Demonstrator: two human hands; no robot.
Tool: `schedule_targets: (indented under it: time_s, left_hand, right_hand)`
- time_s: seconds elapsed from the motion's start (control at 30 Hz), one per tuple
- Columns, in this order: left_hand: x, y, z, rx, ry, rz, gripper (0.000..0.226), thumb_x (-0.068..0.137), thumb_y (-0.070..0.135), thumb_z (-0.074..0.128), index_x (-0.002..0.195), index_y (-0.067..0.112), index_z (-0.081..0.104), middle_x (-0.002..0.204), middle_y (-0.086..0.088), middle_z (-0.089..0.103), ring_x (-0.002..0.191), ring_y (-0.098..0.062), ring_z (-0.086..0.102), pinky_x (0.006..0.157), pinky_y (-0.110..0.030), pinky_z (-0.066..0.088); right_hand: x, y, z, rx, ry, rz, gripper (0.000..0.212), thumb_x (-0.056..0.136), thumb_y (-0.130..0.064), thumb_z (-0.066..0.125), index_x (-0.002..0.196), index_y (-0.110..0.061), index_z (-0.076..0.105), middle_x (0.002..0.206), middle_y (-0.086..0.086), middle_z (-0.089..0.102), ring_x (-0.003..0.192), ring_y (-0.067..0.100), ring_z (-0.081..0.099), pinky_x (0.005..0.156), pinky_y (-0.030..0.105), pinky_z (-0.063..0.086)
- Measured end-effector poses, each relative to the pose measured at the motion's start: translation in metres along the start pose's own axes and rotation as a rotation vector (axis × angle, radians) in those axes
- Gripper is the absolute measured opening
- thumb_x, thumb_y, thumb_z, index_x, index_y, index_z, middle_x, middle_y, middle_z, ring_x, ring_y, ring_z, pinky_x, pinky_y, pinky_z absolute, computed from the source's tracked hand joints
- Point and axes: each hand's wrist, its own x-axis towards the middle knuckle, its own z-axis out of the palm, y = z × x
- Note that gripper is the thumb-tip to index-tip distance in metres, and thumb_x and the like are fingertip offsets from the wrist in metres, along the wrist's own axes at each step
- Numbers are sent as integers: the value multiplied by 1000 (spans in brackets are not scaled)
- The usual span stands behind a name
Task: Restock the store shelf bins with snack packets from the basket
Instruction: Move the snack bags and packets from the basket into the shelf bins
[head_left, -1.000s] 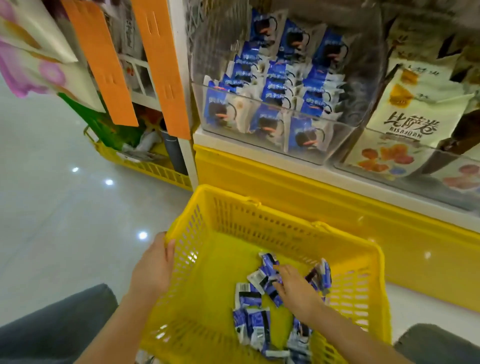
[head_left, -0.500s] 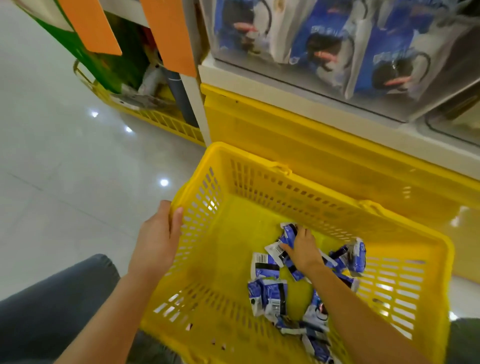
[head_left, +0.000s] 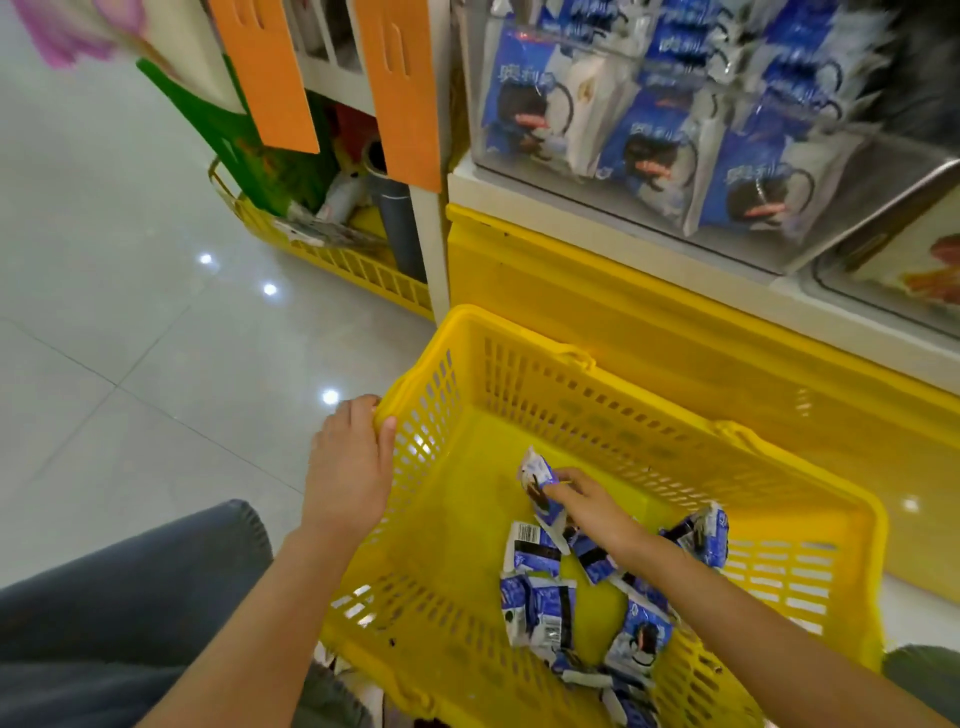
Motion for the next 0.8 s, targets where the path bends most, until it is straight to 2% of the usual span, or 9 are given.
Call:
schedule_targets:
  time_s: [0.13, 0.23, 0.33, 0.43, 0.5, 0.57, 0.63, 0.7, 0.8]
  left_hand:
    - [-21, 30, -7, -221, 137, 80, 36, 96, 23, 41, 124, 2, 47, 123, -13, 49, 115, -27, 44, 97, -32, 31]
    - [-48, 55, 0, -591, -169, -9, 41, 92, 39, 37, 127, 17, 44, 124, 8, 45, 116, -4, 41, 93, -15, 30]
    - [-61, 67, 11, -904, -516, -160, 18, 92, 26, 53, 109, 24, 52, 111, 11, 57, 93, 9, 57, 74, -6, 43]
    - [-62, 72, 18, -931, -560, -191, 10, 88, 15, 61, 97, 15, 59, 94, -2, 64, 82, -6, 63, 62, -14, 49]
    - [-62, 74, 18, -923, -505, -265, 16, 86, 16, 64, 100, 11, 58, 98, -6, 64, 90, -15, 64, 60, -16, 51]
    - [-61, 75, 19, -911, -509, -328, 25, 84, 19, 67, 105, 12, 55, 103, -7, 63, 90, -17, 63, 59, -18, 52]
    - [-61, 75, 22, -829, -624, -298, 33, 81, 20, 70, 110, 16, 54, 104, -6, 60, 93, -18, 62, 69, -25, 53]
    - [-64, 78, 27, -724, -783, -199, 39, 79, 19, 73, 114, 18, 56, 98, -1, 59, 93, -15, 60, 71, -20, 49]
    - [-70, 82, 38, -692, -856, -107, 32, 81, 17, 71, 110, 15, 59, 102, -1, 65, 97, -14, 61, 74, -16, 49]
  right_hand:
    - [-34, -26, 4, 337, -124, 1, 31, 100, -35, 38, 124, -18, 48, 130, 10, 54, 104, 18, 59, 95, 36, 45]
    - [-56, -35, 7, 509, -258, -28, 44, 98, -46, 29, 122, -19, 54, 122, 9, 63, 108, 21, 63, 86, 31, 51]
    - [-72, -41, 10, 340, -218, -74, 67, 91, -61, 22, 106, -12, 66, 100, 16, 71, 81, 19, 69, 69, 25, 54]
    - [-80, -38, 8, 56, -34, -210, 73, 82, -68, 30, 77, 1, 54, 70, 21, 53, 59, 25, 54, 61, 30, 43]
    - [-79, -29, 6, 29, 61, -289, 55, 90, -54, 43, 86, 0, 54, 84, 22, 56, 77, 31, 57, 71, 40, 44]
    - [-77, -23, 2, 76, 128, -326, 24, 92, -36, 54, 94, -13, 60, 101, 8, 66, 96, 22, 62, 75, 28, 48]
    - [-75, -17, -2, 97, 166, -380, 9, 91, -28, 58, 87, -20, 62, 89, -1, 66, 84, 10, 62, 66, 18, 47]
    - [-74, -11, -4, 19, 192, -449, 13, 91, -29, 59, 81, -23, 65, 73, -10, 61, 65, 0, 54, 59, 17, 42]
    - [-63, -2, -4, -46, 161, -480, 19, 91, -30, 58, 78, -22, 68, 64, -12, 61, 59, 3, 52, 56, 21, 41]
